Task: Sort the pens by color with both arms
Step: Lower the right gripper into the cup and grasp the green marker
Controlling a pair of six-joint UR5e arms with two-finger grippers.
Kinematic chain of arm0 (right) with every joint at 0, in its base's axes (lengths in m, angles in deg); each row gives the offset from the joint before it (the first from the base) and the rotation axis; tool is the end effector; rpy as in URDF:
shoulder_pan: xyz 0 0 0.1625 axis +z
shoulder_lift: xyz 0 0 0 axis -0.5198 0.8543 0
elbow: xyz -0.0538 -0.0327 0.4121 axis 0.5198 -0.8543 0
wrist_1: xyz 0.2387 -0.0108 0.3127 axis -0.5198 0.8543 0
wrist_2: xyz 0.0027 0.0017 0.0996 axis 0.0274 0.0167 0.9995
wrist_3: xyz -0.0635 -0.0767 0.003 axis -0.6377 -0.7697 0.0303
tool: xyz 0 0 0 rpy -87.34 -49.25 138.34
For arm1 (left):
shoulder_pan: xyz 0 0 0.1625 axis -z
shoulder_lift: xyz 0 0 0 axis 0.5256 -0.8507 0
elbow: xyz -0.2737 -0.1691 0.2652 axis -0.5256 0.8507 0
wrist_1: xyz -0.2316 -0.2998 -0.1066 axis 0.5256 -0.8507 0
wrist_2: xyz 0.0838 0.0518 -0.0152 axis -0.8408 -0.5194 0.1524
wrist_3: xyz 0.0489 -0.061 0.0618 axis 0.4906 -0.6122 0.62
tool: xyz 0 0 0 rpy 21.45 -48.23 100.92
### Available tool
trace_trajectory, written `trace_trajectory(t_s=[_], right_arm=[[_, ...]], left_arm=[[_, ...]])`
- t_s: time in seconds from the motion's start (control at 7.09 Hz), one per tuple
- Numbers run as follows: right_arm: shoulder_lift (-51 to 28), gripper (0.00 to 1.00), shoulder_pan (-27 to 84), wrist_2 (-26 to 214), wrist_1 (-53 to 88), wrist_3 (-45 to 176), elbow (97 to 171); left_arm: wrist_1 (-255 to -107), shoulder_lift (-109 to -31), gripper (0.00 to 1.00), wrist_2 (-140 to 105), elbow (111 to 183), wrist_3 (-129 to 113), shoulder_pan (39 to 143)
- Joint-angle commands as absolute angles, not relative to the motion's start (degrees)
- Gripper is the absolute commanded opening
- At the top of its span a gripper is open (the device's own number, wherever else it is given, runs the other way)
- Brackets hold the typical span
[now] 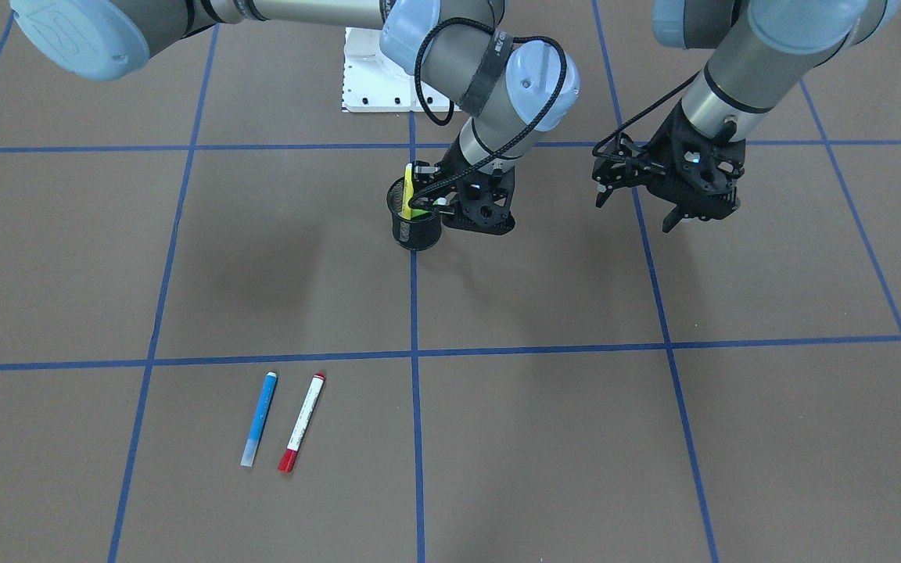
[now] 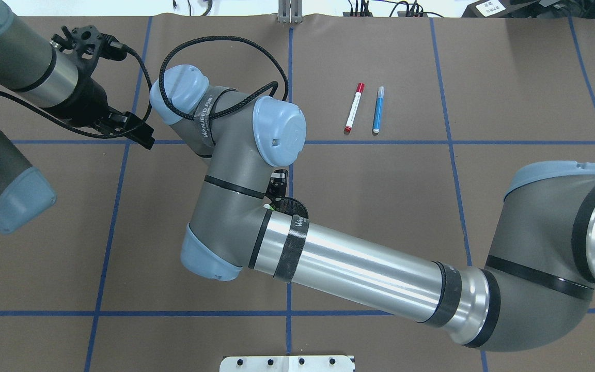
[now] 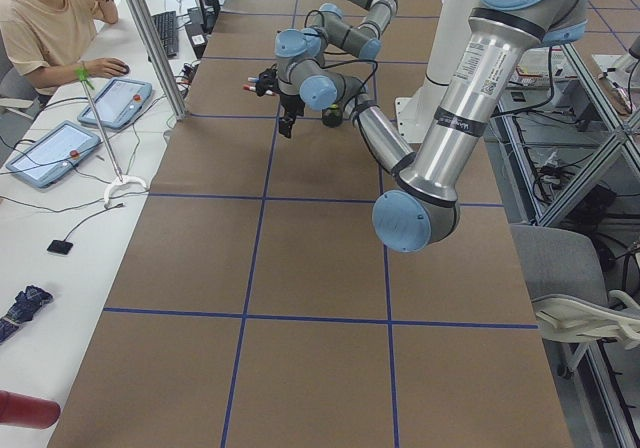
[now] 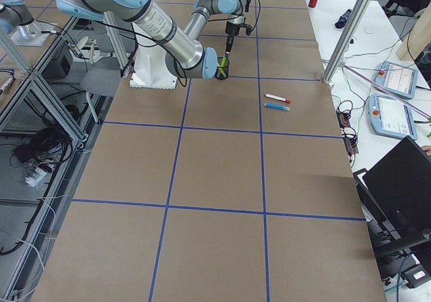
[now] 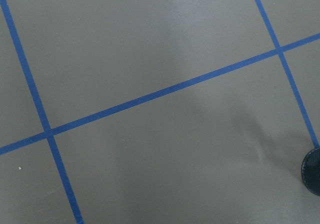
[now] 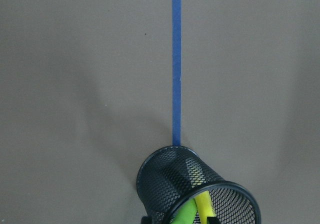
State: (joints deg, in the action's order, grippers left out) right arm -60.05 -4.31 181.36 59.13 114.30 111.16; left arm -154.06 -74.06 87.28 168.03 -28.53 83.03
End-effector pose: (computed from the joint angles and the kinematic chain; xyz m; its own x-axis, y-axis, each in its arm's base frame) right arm -0.6306 -0.4320 0.0881 0.8928 0.0207 0.4500 0.0552 0.9864 -0.1550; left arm 0.2882 -0.4792 0.2678 0.5583 0.3558 -0.7495 -0.1461 0.9314 0.3333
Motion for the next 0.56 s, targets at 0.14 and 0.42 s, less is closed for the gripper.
trace_trajectory(t_s=[0.14,0.42], right_arm=[[-59.78,0.35,-4.86,181.27,59.72,114.25,111.02],[-60.05,0.07,-4.86,181.27,60.16,114.25,111.11]], left_arm=[[-154.06,-74.06,0.99,87.27,168.03,-28.53,82.95],[-154.06,-74.06,0.99,87.27,168.03,-28.53,82.95]])
